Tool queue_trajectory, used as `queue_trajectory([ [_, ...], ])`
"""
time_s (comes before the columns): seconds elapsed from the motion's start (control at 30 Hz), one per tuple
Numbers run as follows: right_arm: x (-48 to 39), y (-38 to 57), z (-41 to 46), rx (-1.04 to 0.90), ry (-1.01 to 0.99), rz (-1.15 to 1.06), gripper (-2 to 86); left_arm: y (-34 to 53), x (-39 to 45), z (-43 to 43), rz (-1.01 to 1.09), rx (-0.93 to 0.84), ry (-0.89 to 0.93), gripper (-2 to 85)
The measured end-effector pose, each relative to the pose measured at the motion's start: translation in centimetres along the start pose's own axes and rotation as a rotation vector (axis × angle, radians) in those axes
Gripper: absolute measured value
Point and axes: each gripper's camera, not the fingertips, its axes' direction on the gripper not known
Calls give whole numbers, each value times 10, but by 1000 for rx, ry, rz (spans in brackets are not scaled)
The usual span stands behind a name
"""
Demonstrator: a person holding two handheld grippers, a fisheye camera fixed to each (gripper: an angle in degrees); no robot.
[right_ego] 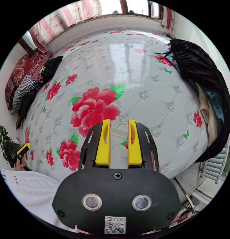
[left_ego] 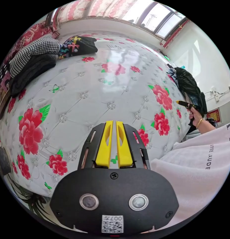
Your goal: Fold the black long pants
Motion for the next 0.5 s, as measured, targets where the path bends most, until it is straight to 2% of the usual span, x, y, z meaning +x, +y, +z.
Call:
queue_trajectory([
  [0.07, 98, 10, -38, 65, 58, 133, 92, -1, 23, 0, 9, -2, 12, -2],
  [0.27, 317, 11, -135, 250, 254, 376, 99, -13, 85, 9, -2, -13, 28, -2],
  [0.37, 406, -4, -166, 309, 356, 457, 108, -23, 112, 14, -21, -14, 30, -3],
  [0.5, 480, -33, -173, 330, 461, 475, 113, -31, 138, 21, -84, -20, 71, -4],
])
